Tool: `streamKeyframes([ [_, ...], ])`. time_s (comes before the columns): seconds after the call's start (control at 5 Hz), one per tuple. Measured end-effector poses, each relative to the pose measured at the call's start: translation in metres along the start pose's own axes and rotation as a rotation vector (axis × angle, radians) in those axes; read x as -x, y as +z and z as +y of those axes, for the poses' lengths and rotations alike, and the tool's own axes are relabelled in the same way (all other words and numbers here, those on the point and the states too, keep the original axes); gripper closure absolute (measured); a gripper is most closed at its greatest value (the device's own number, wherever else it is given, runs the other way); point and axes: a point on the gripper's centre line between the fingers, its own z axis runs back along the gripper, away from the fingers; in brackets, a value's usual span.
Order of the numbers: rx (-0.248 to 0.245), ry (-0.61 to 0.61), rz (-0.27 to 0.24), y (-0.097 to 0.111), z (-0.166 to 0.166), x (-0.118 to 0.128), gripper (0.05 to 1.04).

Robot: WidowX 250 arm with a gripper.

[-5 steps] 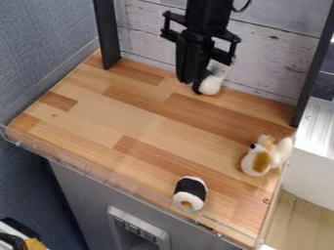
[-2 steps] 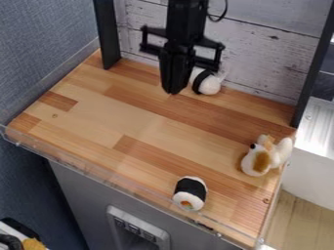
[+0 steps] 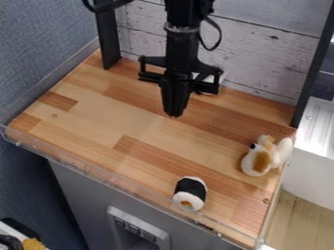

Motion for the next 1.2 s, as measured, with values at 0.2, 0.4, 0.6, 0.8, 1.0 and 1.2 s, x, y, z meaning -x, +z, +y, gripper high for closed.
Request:
streamKeyframes([
  [0.2,-0.01,-0.08,-0.009,-0.009,-0.001,-0.003,1.028],
  [0.4,-0.029,-0.21,-0.004,-0.021,-0.004,-0.005,1.028],
  [0.6,-0.038,-0.308,-0.005,-0.028,-0.006,-0.006,1.028],
  [0.8,-0.039,-0.338,-0.007,-0.036,-0.006,-0.006,0.993],
  [1.0,-0.039,-0.291,-0.001,-0.041,-0.006,-0.007,0.829],
  [1.2,-0.029,-0.221,0.01,-0.033,-0.005,-0.021,0.572],
])
